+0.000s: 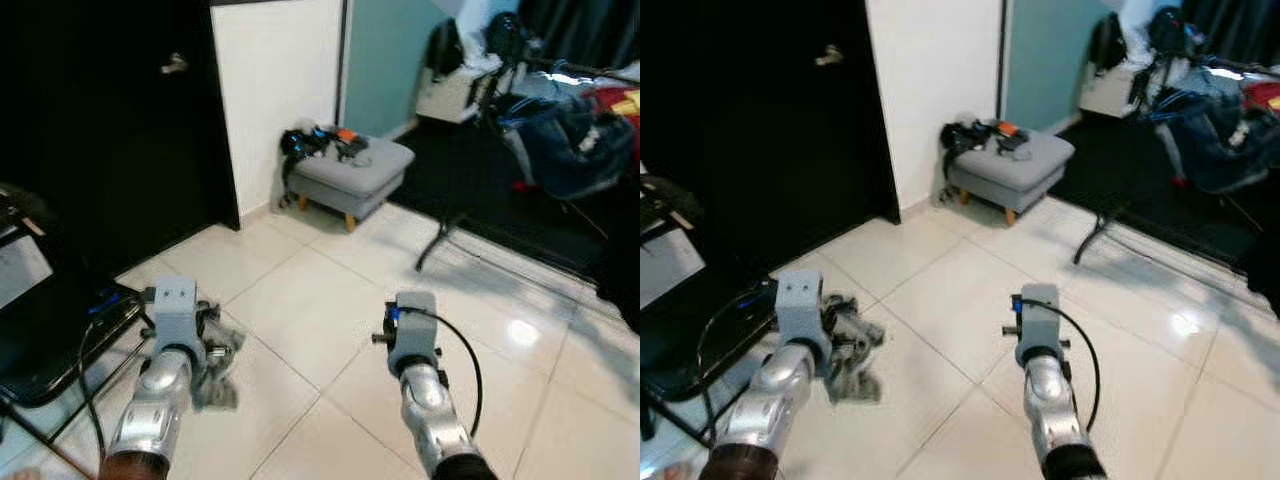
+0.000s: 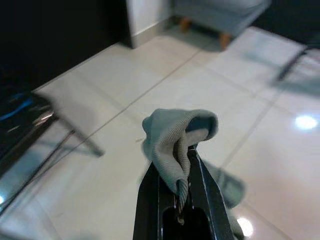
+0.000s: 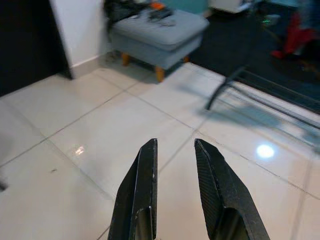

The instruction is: Hang hanger

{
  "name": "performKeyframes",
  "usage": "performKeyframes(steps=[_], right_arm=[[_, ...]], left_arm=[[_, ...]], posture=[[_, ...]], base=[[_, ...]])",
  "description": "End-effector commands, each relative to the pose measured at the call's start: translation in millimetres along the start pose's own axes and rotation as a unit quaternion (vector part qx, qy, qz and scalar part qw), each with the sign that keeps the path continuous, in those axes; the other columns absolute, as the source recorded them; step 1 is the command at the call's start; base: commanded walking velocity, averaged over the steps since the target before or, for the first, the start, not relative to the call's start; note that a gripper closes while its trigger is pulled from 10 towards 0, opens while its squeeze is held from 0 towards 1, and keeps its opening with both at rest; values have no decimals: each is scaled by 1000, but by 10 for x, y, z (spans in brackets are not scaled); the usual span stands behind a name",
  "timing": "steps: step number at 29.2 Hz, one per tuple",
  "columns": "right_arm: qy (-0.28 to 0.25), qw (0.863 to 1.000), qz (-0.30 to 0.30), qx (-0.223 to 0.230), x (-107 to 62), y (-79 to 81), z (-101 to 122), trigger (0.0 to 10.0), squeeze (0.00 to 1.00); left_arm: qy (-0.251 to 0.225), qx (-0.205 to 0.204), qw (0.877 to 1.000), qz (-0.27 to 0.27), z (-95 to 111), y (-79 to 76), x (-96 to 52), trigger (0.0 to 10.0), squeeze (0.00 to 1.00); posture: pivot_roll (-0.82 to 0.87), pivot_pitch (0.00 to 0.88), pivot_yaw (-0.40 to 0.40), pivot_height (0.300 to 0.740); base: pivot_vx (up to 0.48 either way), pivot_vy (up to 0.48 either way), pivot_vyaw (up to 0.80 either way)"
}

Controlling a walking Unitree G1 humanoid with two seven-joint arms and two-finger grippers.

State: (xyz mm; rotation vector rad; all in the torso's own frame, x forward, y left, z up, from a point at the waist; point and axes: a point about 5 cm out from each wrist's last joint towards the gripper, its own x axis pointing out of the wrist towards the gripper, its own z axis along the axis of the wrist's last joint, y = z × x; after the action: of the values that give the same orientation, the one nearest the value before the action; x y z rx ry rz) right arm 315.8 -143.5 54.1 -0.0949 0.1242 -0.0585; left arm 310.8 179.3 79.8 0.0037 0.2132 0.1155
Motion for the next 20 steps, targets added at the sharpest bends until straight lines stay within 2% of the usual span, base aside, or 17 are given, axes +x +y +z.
performKeyframes(steps=[1, 14, 18, 20], right_arm=[[0, 1000, 4, 0, 8, 25, 9, 10000, 0], [-2, 1000, 4, 0, 32, 12, 45, 10000, 0], [-7, 1000, 7, -2, 30, -4, 53, 10000, 0], [-10, 1000, 6, -6, 33, -7, 61, 10000, 0]], left_arm=[[-8, 4, 1000, -4, 23, -21, 0, 10000, 0], [-44, -2, 998, -38, 111, -111, -1, 10000, 0], [-52, -2, 998, -44, 139, -122, 5, 10000, 0], [-55, 0, 997, -46, 143, -128, 5, 10000, 0]], posture=[[13, 0, 1, 740], [-5, 0, -1, 740], [-10, 0, 1, 740], [-11, 0, 4, 740]], base=[[0, 0, -800], [0, 0, -800], [0, 0, -125], [315, 0, 0]])
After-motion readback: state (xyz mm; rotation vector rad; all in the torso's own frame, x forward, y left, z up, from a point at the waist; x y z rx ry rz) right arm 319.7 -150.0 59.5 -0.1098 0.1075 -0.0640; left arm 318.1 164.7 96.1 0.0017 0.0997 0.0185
